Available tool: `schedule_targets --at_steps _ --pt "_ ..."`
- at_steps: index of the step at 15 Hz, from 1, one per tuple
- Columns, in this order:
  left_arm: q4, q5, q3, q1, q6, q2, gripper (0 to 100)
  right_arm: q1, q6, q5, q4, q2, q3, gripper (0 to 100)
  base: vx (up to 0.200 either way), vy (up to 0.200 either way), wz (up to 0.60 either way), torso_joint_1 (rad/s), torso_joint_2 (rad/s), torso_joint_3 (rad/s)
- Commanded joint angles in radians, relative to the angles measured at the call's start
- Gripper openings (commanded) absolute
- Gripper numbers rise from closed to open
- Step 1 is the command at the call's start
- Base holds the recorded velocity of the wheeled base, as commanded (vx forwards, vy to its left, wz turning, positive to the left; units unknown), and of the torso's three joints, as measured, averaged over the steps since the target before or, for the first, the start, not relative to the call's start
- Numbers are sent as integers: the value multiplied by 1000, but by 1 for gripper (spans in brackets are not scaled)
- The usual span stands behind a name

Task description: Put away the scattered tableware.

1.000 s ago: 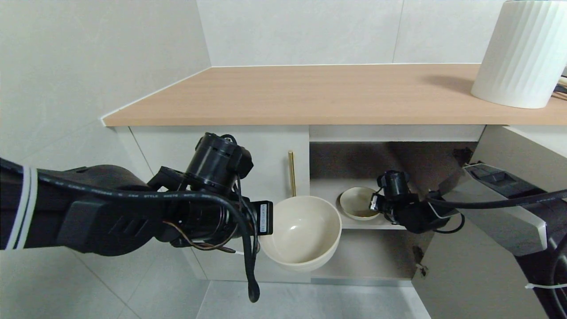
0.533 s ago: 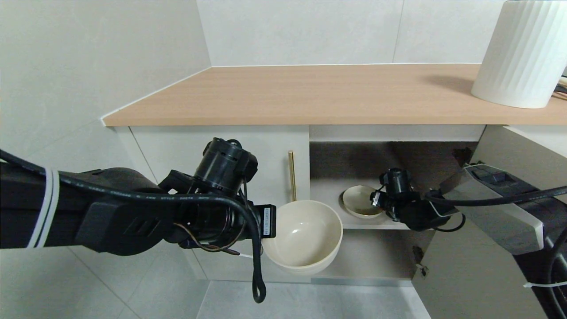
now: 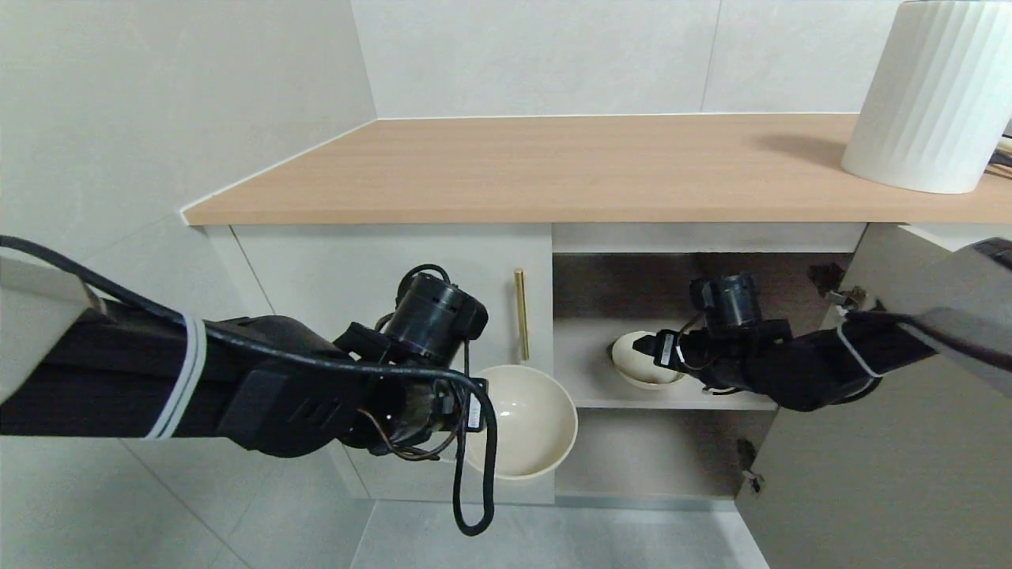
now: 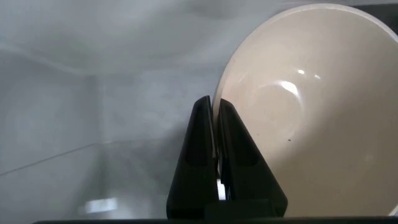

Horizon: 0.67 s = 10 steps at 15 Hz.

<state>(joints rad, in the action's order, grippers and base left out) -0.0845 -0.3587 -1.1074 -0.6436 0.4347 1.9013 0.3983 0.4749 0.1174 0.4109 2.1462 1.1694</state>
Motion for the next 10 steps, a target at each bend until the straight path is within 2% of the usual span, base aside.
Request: schedule_targets --at_steps 1,4,6,8,10 --pt "9 -34 0 -24 -2 62 0 102 -52 -133 -115 -262 -135 100 0 0 0 0 0 0" --pt "31 -62 0 -76 -2 74 0 194 -82 -133 -135 -296 -180 100 0 0 0 0 0 0" --pt "32 -74 1 -102 3 64 0 226 -82 -137 -150 -296 -189 100 0 0 0 0 0 0" --pt "32 -89 1 -131 6 55 0 266 -84 -140 -233 -292 -178 100 0 0 0 0 0 0" --pt "32 -106 6 -159 6 36 0 274 -84 -137 -253 -266 -168 100 0 0 0 0 0 0"
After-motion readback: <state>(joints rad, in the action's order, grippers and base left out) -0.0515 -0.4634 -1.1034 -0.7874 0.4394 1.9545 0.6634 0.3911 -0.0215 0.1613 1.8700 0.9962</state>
